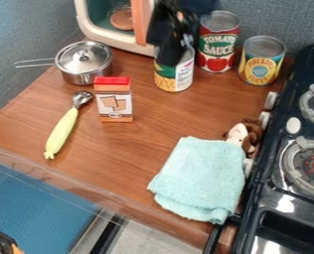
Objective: Turn the box one more time to the right
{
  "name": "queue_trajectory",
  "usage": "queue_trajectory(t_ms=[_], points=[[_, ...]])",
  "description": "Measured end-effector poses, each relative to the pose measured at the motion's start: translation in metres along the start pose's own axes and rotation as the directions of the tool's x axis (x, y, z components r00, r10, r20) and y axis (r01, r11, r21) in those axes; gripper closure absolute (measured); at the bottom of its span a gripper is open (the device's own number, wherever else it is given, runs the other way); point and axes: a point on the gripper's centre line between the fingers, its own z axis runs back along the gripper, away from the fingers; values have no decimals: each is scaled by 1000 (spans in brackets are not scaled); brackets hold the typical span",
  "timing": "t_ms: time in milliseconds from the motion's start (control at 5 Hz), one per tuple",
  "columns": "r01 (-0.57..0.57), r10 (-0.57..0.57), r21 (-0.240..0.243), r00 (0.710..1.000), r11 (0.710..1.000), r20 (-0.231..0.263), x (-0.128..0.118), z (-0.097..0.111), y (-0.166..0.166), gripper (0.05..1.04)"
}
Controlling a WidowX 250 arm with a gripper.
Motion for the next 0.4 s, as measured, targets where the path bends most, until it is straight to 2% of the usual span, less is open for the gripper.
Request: queue_trajectory(t_ms=[200, 400], points=[[-241, 246, -50, 959, 969, 137, -21, 1, 3, 83], [-383, 370, 32, 909, 923, 190, -24, 4, -7, 83]])
